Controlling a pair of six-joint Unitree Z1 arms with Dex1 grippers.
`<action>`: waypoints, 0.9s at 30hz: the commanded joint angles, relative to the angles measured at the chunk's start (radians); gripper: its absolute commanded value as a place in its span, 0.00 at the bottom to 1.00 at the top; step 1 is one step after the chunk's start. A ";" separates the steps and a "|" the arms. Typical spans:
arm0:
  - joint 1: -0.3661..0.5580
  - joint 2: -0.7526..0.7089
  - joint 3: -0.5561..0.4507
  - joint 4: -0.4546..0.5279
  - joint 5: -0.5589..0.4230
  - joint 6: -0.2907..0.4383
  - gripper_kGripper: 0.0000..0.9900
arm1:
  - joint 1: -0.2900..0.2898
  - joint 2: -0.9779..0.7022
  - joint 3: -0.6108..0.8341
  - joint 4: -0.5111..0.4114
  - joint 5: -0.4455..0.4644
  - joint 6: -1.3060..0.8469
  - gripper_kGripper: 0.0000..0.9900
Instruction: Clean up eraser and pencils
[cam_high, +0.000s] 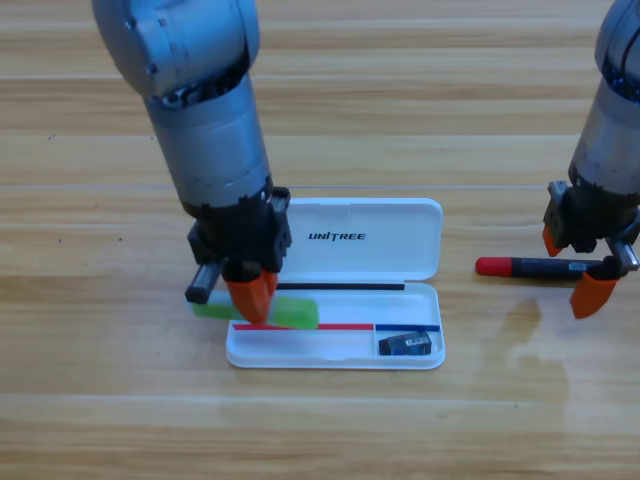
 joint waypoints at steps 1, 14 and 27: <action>-0.025 0.067 -0.025 0.006 -0.015 -0.008 0.00 | -0.040 0.079 -0.020 -0.030 -0.012 -0.010 0.83; -0.031 0.111 -0.067 0.006 -0.022 -0.011 0.00 | -0.043 -0.045 -0.024 -0.067 -0.059 0.362 0.88; -0.057 0.165 -0.104 0.006 -0.015 -0.037 0.00 | -0.043 0.047 -0.012 -0.067 -0.049 -0.022 0.90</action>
